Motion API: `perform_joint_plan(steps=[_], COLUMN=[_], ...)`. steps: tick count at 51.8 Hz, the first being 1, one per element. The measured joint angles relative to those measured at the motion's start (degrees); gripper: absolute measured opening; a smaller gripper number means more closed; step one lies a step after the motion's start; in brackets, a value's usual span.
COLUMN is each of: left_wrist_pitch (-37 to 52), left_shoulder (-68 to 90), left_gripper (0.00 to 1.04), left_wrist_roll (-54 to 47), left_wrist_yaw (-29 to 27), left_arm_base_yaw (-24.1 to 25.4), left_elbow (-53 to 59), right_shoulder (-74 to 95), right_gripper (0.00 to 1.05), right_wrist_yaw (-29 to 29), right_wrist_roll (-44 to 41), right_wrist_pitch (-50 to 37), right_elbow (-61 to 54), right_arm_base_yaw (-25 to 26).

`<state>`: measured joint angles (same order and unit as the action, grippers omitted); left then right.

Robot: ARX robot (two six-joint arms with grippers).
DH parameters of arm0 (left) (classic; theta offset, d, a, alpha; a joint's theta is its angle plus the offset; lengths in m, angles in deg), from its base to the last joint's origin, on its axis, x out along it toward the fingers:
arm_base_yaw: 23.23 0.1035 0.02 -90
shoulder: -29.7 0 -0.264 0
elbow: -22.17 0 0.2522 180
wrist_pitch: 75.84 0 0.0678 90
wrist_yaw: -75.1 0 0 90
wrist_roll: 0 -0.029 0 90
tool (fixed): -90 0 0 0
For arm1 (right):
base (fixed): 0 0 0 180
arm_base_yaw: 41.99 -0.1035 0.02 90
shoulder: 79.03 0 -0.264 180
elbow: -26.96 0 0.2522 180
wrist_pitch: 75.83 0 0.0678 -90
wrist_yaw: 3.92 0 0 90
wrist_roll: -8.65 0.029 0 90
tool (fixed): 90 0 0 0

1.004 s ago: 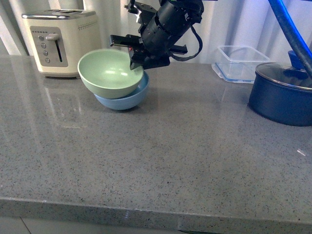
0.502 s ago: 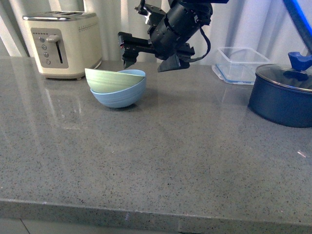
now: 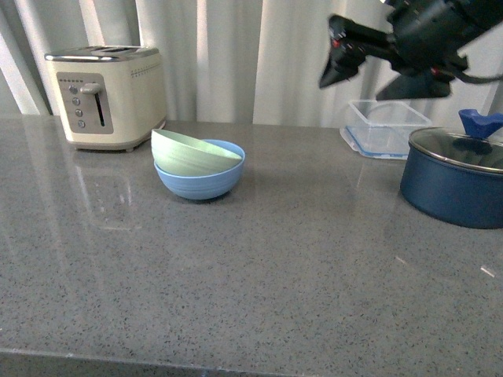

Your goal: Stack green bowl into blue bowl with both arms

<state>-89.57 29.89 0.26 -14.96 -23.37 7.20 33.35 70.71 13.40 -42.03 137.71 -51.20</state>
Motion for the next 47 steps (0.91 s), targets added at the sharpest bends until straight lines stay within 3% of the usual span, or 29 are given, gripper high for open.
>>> perform_joint_plan(steps=[17,28,34,36,38,41,43,47], left_wrist_pitch=[0.00,0.00,0.00,0.00,0.00,0.00,-0.02,-0.02], left_shoulder=[0.00,0.00,0.00,0.00,0.00,0.00,0.00,0.00], left_gripper=[0.98,0.98,0.98,0.98,0.98,0.98,0.98,0.98], left_wrist_roll=[0.00,0.00,0.00,0.00,0.00,0.00,0.00,0.00], left_wrist_yaw=[0.00,0.00,0.02,0.04,0.02,-0.11,-0.13,-0.09], left_arm_base_yaw=[0.00,0.00,0.00,0.00,0.00,0.00,0.00,0.00], left_elbow=[0.00,0.00,0.00,0.00,0.00,0.00,0.00,0.00], right_shoulder=[-26.82,-48.74,-53.59,-54.07,-55.17,-58.03,-59.80,-63.39], right_gripper=[0.95,0.95,0.95,0.93,0.88,0.74,0.65,0.47], right_wrist_yaw=[0.37,1.66,2.19,3.41,5.88,9.44,9.99,10.86], right_wrist_roll=[-0.55,-2.56,-3.54,-3.56,-3.72,-4.04,-4.20,-4.39], right_wrist_pitch=[-4.90,1.42,1.86,-1.79,-11.04,-35.26,-45.94,-55.21], right_elbow=[-36.09,-56.94,-59.28,-60.61,-64.43,-74.93,-79.58,-83.49], right_arm_base_yaw=[10.16,16.11,17.05,16.83,16.41,15.47,14.97,14.05])
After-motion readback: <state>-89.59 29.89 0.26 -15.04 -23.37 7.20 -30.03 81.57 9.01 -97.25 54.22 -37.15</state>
